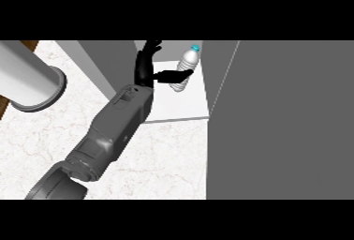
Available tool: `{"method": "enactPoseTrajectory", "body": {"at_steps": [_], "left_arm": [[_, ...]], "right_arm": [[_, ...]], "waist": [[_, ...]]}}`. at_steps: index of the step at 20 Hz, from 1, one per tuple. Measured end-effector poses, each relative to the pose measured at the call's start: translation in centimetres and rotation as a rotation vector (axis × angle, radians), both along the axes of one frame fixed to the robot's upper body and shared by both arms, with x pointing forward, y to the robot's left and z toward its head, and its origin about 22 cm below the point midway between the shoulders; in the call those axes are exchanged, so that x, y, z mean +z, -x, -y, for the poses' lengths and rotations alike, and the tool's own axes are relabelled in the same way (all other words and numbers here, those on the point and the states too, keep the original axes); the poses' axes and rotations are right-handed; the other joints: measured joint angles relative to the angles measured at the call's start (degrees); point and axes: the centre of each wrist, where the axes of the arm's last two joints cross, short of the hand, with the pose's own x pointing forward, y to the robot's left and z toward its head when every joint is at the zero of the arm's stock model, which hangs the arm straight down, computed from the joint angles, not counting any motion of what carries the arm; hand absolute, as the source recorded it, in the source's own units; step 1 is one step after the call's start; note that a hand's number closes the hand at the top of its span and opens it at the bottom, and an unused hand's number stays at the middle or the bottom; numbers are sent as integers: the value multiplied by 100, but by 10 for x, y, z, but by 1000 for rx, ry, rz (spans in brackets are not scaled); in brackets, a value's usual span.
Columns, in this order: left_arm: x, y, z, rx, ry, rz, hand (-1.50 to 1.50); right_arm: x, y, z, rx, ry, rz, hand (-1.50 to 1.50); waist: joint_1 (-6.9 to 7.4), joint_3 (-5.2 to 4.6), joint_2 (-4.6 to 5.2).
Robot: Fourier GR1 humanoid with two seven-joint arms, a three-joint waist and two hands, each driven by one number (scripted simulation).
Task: Pick up the bottled water, place it into the cabinet and close the cabinet
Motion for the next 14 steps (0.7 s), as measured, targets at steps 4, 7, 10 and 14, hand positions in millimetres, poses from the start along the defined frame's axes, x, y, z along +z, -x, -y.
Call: {"method": "enactPoseTrajectory", "body": {"at_steps": [4, 7, 10, 14], "left_arm": [[0, -1, -1, 0, -13, 21, -150], [1, -1, 2, -30, 9, 58, -150], [5, -2, 5, -66, 56, 105, -150], [16, -5, 10, -121, 91, 169, -150]], "right_arm": [[1, -1, 1, 6, 4, 4, -150], [1, 0, 1, 6, 0, 8, -150], [4, -4, 2, 2, 13, 11, -150], [3, -7, 0, 3, -2, 16, -150]], "waist": [[-36, -2, 13], [-29, -3, 5], [-12, -6, 3], [35, -3, -17]]}}
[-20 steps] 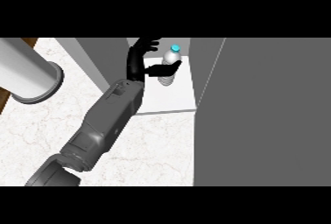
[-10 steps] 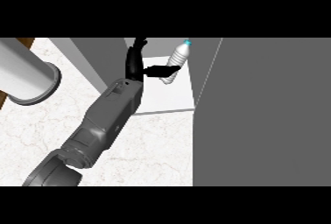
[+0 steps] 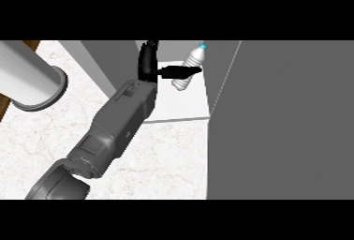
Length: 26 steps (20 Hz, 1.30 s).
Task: Pick up the bottled water, place it into the cabinet and close the cabinet
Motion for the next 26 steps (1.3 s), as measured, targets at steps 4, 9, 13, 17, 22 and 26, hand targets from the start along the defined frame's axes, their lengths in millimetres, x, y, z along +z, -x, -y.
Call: {"method": "enactPoseTrajectory", "body": {"at_steps": [4, 9, 13, 17, 22, 26], "left_arm": [[1, 1, 1, -21, 36, 27, -150], [0, 5, 5, -35, 81, 43, -150], [-9, 16, 7, -73, 124, 35, -150], [-19, 35, 15, -115, 159, 20, -150], [-39, 72, 22, -178, 207, 1, -150], [-46, 106, 30, -205, 257, -9, -150]], "right_arm": [[2, -1, 1, -9, 8, -6, -150], [3, -4, 0, -17, 8, -11, -150], [6, -3, 4, -33, 26, -13, -150], [6, -4, 2, -41, 16, -23, -150], [5, -1, 2, -60, 7, -36, -150], [6, 0, 3, -71, 14, -36, -150]], "waist": [[8, 3, -33], [73, 5, -79], [141, 6, -119], [205, 5, -145], [338, 6, -172], [412, 7, -181]]}}
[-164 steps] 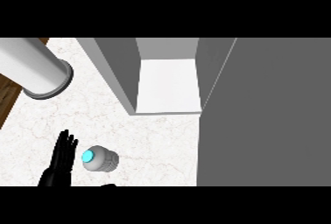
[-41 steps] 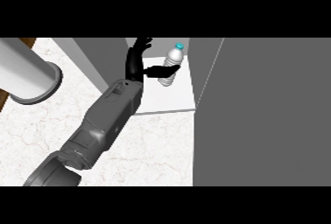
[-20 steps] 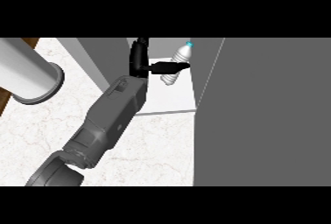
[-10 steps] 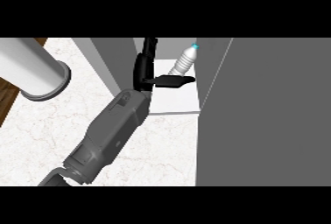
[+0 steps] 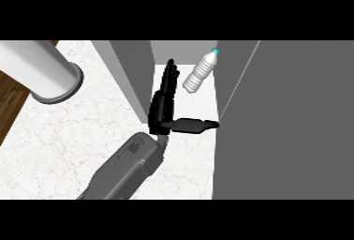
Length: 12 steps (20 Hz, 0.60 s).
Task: Pick up the bottled water, place it into the cabinet and close the cabinet
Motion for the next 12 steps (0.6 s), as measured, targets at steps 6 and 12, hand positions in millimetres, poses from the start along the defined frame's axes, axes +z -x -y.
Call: {"method": "enactPoseTrajectory", "body": {"at_steps": [6, 12], "left_arm": [[-17, 53, -12, -32, 51, -12, 150], [-19, 100, -28, -116, 65, -19, 150]], "right_arm": [[-1, 2, -1, 2, -12, 7, -150], [-1, 0, -3, 59, -1, -15, 150]], "waist": [[25, 0, 12], [27, 0, 19]]}}
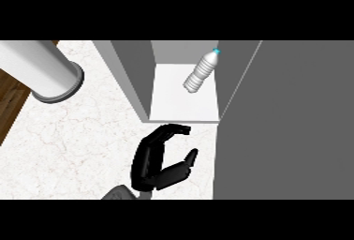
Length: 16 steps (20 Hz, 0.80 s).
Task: Pick up the bottled water, place it into the cabinet and close the cabinet
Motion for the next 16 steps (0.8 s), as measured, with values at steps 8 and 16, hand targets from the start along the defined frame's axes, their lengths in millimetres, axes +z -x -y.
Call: {"method": "enactPoseTrajectory", "body": {"at_steps": [8, 16], "left_arm": [[5, 39, -57, -20, -35, 1, 150], [16, 53, -119, 7, -79, 7, 150]], "right_arm": [[-4, 3, -5, 117, 3, -52, 150], [-6, -2, -14, 324, 16, -85, 150]], "waist": [[-23, -3, 5], [-24, -11, -5]]}}
